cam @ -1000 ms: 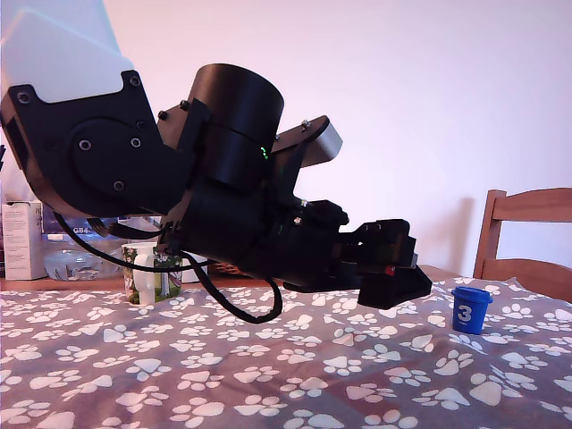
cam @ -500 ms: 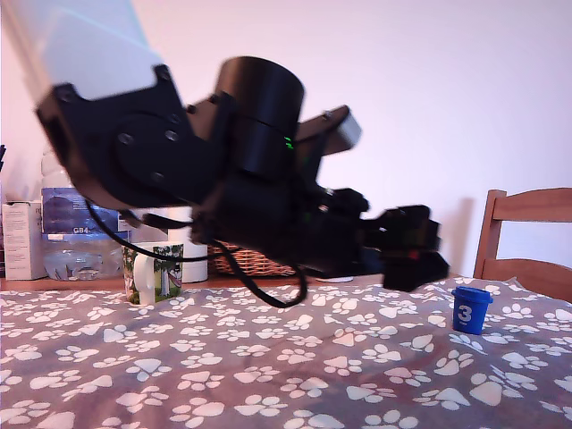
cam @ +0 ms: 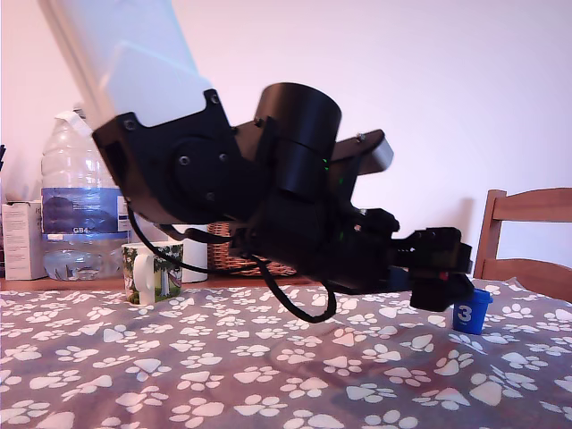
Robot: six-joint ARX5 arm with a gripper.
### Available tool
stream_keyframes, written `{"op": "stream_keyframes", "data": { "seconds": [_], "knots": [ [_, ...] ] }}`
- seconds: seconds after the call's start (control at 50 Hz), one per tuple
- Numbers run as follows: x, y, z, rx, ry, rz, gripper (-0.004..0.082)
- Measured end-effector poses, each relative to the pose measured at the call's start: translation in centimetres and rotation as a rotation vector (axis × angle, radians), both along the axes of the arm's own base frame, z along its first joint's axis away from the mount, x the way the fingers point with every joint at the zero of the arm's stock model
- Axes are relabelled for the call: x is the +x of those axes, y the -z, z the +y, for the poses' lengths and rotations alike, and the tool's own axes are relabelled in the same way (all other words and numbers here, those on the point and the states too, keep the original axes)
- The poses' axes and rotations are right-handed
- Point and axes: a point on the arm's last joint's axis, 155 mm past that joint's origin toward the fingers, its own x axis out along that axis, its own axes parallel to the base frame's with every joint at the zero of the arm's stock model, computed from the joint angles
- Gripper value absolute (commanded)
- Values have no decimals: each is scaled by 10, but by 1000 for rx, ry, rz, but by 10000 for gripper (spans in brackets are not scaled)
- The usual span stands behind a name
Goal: Pick up the coffee capsules from the table one by one and drop them inside the nearest coffee cup
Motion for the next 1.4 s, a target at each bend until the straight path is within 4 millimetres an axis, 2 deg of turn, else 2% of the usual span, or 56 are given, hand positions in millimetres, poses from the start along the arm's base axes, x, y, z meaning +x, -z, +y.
{"op": "stream_keyframes", "data": {
  "seconds": [0.26, 0.52, 0.84, 0.92, 1.08, 1.16, 1.28, 1.4],
  "knots": [
    [7, 2, -15, 12, 9, 11, 554],
    [10, 21, -23, 68, 20, 59, 554],
    [18, 7, -38, 55, 22, 65, 554],
    [20, 12, -43, 63, 31, 80, 554],
    [16, 37, -42, 117, 39, 129, 554],
    [17, 37, -43, 118, 40, 130, 553],
    [18, 35, -44, 114, 39, 129, 522],
    [18, 35, -44, 116, 38, 130, 428]
  ]
}}
